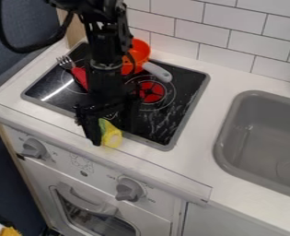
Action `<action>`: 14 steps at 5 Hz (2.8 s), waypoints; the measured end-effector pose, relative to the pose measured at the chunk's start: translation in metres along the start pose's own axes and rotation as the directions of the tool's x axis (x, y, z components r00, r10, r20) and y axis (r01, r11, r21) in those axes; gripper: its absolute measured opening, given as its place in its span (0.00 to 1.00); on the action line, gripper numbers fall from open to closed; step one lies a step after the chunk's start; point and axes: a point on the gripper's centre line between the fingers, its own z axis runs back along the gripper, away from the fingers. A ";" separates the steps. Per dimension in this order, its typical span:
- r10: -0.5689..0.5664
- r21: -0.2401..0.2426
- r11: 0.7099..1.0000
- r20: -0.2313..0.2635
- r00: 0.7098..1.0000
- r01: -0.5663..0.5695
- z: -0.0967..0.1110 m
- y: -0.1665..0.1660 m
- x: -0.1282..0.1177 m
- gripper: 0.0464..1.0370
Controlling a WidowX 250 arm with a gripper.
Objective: Move the corn to the upper right side of the stove
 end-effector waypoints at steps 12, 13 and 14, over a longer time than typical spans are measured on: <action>-0.647 0.031 0.762 -0.009 0.763 0.647 0.030 -0.179 -0.027 0.68; -0.653 0.050 0.756 -0.003 0.757 0.653 0.030 -0.181 -0.027 0.68; -0.652 0.050 0.757 -0.005 0.758 0.651 0.026 -0.181 -0.027 0.75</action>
